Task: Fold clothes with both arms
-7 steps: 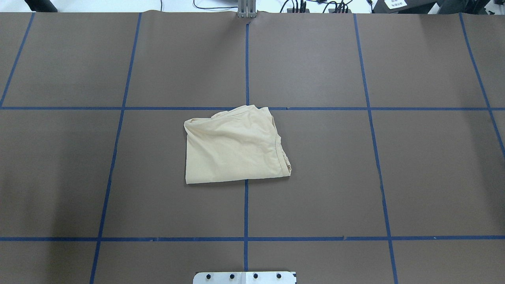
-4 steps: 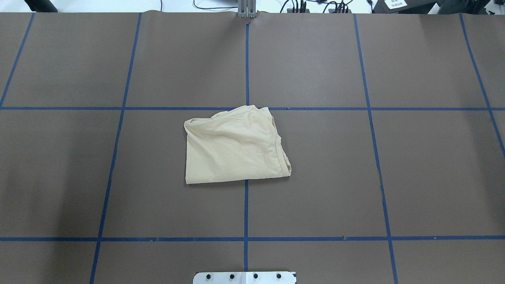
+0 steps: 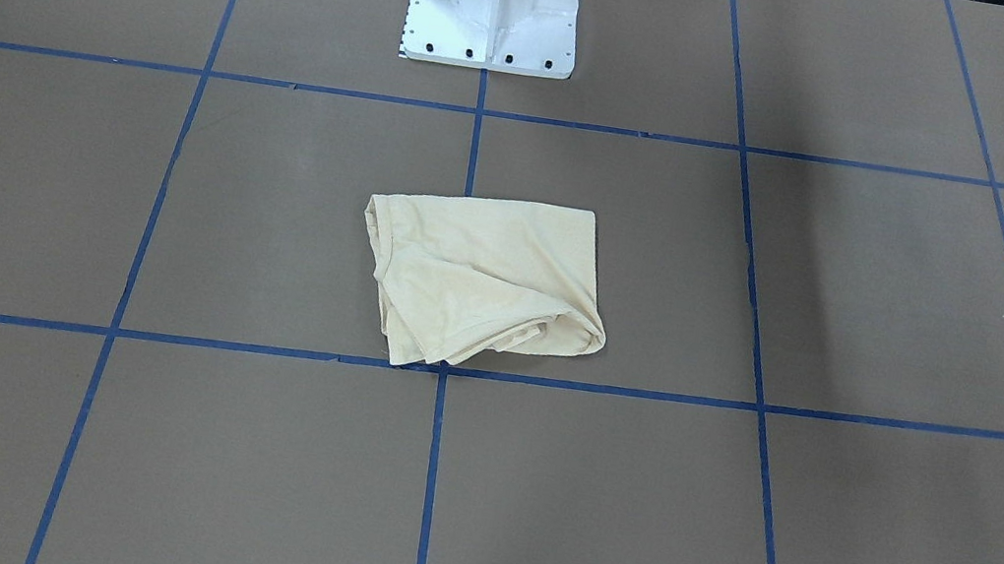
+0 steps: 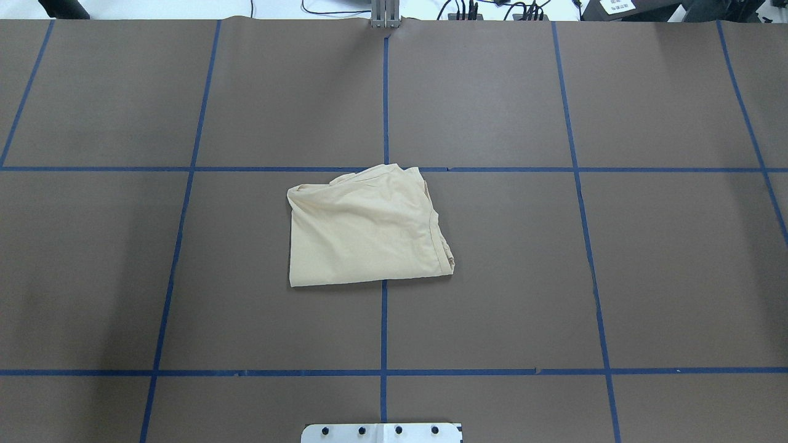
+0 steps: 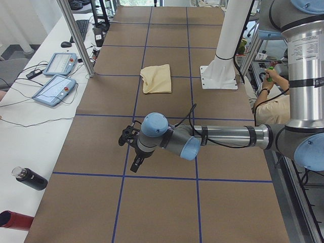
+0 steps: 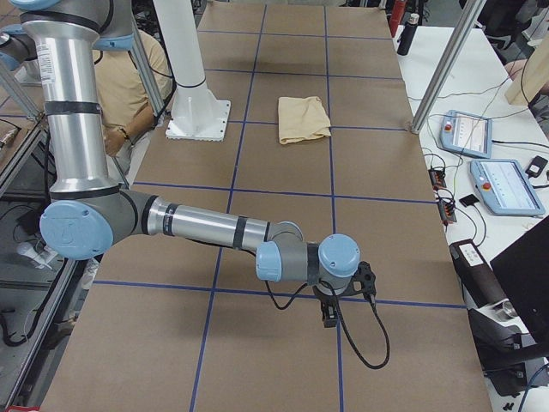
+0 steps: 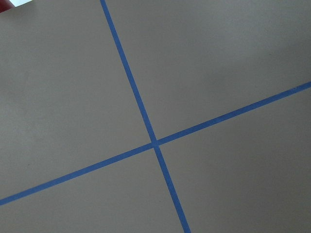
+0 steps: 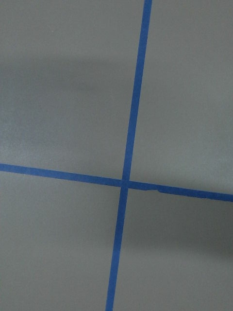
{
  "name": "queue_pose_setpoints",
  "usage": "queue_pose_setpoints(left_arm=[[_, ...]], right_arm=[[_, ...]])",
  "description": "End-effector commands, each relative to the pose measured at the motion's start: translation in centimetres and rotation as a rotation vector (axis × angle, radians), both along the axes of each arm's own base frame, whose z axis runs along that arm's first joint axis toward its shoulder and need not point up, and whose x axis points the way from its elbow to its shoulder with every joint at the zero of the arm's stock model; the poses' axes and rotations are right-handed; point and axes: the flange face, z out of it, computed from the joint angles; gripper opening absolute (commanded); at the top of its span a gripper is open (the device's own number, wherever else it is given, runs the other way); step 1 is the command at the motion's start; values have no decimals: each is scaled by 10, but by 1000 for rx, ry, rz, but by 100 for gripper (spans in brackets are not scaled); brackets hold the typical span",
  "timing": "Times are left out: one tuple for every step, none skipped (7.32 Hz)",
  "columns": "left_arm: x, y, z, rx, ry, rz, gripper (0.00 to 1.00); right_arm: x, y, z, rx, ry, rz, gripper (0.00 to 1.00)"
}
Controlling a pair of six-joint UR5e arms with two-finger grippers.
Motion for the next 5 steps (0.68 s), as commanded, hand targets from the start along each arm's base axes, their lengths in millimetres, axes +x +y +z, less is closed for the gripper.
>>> queue_pose_setpoints(left_arm=[[1,4,7,-13,5,0,100],[1,2,8,-15,12,4,100],[1,2,9,-11,14,7,100],[2,-2,5,-8,13,7,100],[1,-8,-4,9,10,5,100]], right_arm=[[0,4,4,-8,0,0,100],[0,4,4,-15,-5,7,100],[0,6,8,-27,-5,9,100],[-1,5,12,-32,-11,8,100],[-4,3,2,-17,-55,8,100]])
